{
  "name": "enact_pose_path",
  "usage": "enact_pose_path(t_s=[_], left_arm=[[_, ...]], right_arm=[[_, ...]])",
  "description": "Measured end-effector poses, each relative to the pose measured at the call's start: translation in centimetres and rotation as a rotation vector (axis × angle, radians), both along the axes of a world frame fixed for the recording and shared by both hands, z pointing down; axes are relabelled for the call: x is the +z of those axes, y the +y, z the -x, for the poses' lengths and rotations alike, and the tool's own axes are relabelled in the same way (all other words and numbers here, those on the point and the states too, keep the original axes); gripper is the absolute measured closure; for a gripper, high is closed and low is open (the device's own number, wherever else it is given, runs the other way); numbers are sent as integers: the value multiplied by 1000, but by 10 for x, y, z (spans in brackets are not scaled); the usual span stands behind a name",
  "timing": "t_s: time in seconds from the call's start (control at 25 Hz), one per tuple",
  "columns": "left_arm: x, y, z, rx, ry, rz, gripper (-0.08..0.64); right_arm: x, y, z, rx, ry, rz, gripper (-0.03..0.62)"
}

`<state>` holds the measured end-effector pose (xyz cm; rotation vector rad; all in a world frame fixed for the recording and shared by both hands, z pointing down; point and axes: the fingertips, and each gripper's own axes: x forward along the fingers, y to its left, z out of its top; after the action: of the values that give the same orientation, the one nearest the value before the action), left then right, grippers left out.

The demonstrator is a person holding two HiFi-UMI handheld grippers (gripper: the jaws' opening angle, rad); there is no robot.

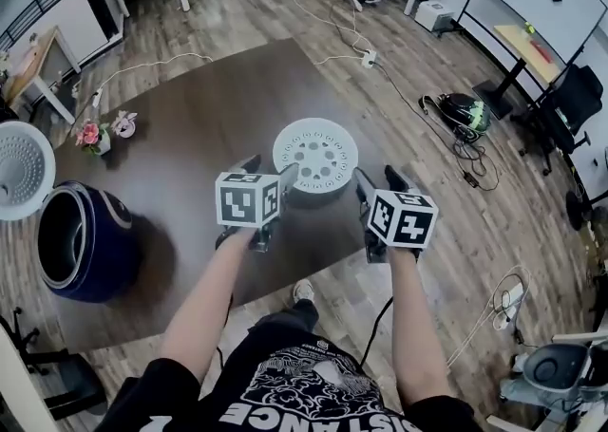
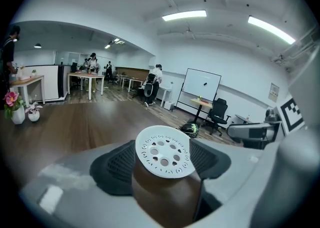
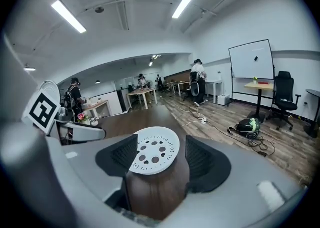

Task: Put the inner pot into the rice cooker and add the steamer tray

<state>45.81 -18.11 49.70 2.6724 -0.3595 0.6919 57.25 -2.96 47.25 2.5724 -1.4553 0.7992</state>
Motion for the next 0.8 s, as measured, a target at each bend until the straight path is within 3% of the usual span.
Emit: enact_pose_path(t_s=[0.36,0.8], left_arm=[[49,-37,-26,-56,-87,122,224],[100,-47,-39,-85,-136,291,246]], right_arm=[[50,-39,-46,-47,-118,71,301],[105,-62,-69,-90,-230,165,330]])
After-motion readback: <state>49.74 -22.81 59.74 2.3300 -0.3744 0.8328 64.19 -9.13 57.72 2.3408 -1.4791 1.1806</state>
